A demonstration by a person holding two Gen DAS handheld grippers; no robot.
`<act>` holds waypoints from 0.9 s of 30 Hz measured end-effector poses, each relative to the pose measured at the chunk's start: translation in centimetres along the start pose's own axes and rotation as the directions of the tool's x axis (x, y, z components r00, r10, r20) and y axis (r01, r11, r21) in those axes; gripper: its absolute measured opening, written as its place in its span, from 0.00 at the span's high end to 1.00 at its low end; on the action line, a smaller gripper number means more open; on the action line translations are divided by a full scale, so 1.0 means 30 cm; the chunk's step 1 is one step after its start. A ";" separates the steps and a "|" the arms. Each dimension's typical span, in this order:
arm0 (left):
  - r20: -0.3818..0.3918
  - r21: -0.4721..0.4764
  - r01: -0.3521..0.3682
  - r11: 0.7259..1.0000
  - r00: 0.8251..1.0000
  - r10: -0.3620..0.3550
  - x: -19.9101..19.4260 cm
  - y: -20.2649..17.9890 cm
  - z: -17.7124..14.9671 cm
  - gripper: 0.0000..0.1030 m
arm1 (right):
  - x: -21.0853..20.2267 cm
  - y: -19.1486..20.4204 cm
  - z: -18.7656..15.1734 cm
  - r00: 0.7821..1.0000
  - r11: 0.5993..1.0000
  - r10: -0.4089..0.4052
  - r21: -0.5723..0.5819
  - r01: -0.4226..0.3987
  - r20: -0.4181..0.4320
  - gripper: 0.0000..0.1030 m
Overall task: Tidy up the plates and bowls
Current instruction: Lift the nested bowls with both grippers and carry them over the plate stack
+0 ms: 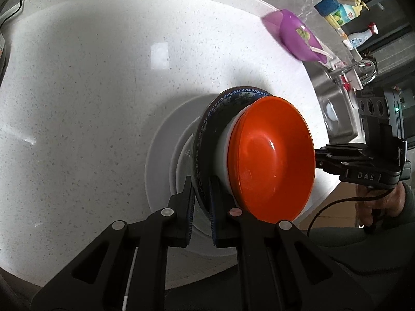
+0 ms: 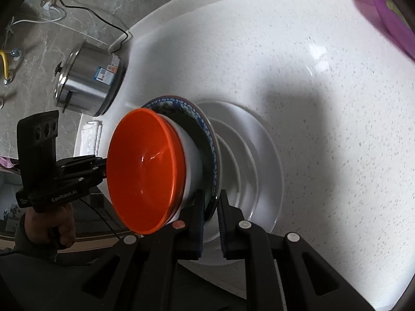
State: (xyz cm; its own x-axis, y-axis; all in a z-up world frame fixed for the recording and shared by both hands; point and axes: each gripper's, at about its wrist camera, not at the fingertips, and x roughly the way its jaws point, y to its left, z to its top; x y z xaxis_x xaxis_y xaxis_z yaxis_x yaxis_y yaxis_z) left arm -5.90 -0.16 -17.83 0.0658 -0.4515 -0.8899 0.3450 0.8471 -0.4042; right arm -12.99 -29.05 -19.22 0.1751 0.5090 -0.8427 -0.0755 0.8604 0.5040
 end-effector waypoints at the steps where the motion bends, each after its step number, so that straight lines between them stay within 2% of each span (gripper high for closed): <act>1: -0.003 0.000 -0.001 1.000 1.000 0.001 0.009 0.000 -0.001 0.93 | 0.007 -0.001 -0.005 1.000 1.000 -0.002 0.003 0.002 0.000 0.87; 12: -0.018 -0.003 -0.010 1.000 1.000 0.010 0.078 0.031 -0.026 0.93 | 0.072 -0.006 -0.029 1.000 0.999 -0.025 0.028 0.025 -0.013 0.87; 17: -0.017 0.005 -0.009 1.000 1.000 0.009 0.106 0.012 -0.001 0.92 | 0.072 -0.010 -0.033 1.000 0.999 -0.030 0.032 0.030 -0.005 0.87; 27: 0.032 0.005 0.017 1.000 0.999 -0.017 0.118 0.014 0.001 0.90 | 0.069 0.004 -0.042 0.997 0.997 -0.075 0.026 0.074 0.023 0.86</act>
State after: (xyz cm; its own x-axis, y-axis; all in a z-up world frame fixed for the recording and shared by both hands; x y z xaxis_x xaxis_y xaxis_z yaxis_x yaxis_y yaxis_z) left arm -5.49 -1.42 -21.15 0.0898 -0.4747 -0.8755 0.3504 0.8380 -0.4184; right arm -13.87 -27.86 -21.14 0.2027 0.4424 -0.8736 -0.0364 0.8949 0.4448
